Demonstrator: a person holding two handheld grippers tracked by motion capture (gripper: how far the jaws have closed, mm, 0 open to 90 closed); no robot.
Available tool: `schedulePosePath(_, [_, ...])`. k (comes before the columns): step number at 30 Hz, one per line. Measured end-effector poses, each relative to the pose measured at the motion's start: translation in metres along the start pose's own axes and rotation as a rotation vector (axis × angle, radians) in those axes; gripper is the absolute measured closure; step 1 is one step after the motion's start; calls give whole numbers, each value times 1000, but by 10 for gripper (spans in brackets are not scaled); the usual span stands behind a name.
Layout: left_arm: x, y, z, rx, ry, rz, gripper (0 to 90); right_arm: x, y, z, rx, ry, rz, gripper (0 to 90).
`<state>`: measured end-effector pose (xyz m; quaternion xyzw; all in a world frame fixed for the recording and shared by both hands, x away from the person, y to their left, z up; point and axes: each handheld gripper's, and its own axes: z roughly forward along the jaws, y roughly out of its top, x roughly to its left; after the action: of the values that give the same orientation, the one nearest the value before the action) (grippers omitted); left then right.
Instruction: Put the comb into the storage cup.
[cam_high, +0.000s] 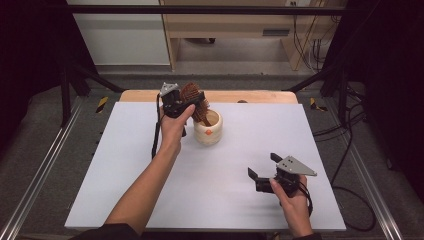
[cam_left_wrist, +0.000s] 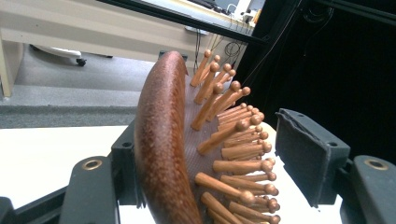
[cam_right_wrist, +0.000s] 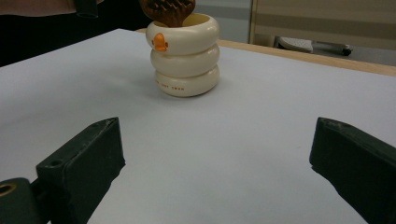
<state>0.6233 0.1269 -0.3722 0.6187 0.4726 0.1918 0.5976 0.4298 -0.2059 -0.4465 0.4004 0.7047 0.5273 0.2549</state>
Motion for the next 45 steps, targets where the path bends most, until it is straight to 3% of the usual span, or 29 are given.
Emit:
schedulePosePath(20, [6,-1,-2,-3,6,-9,343,0,0,0,4,1,0,34])
schedulePosePath(45, [6,-2,-2,-6,20,0,282,0,0,1,7,3,-4,34])
